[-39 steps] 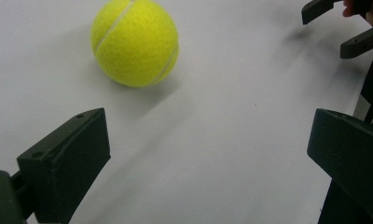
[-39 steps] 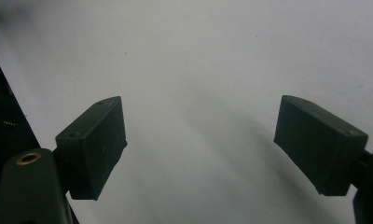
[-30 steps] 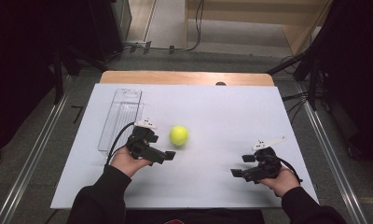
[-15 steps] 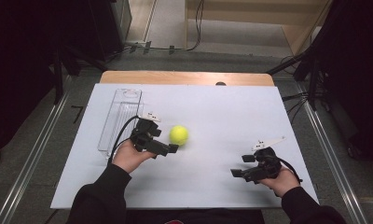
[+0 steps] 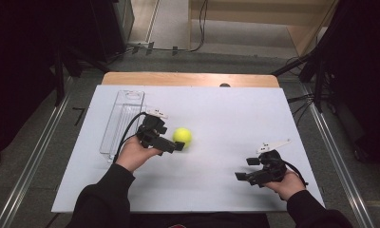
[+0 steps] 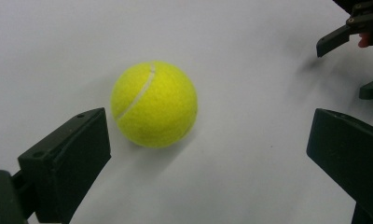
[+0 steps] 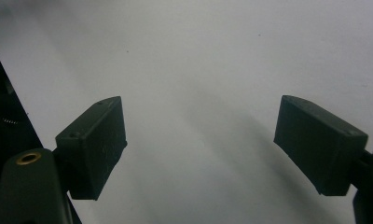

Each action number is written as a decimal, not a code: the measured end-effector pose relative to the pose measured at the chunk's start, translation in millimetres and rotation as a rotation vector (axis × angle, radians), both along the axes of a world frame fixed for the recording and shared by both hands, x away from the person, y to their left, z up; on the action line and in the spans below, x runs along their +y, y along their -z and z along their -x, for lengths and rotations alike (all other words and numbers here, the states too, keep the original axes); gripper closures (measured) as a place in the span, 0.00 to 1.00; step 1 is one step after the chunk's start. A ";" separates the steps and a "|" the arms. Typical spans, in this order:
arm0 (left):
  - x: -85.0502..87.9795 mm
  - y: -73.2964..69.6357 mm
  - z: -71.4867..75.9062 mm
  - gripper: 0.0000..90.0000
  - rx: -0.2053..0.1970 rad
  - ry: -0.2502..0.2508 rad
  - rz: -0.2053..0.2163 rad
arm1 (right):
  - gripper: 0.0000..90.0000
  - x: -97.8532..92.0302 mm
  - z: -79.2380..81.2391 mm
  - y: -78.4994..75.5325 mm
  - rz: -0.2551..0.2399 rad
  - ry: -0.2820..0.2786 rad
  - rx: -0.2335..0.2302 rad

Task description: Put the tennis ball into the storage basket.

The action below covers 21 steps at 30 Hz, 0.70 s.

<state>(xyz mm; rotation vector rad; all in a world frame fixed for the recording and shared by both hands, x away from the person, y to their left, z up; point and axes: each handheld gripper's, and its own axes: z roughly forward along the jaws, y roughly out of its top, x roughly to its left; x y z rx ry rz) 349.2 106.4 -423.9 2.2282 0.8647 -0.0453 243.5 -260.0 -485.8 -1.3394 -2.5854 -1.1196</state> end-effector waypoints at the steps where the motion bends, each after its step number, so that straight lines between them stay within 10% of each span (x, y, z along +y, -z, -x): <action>1: -1.1 -0.6 -1.6 0.00 -0.006 -0.004 -0.001 | 0.16 -0.1 0.1 0.0 0.001 0.000 -0.001; 21: -16.0 0.5 -25.5 0.00 -0.011 -0.022 -0.007 | 0.16 0.1 0.0 -0.3 -0.002 0.001 -0.003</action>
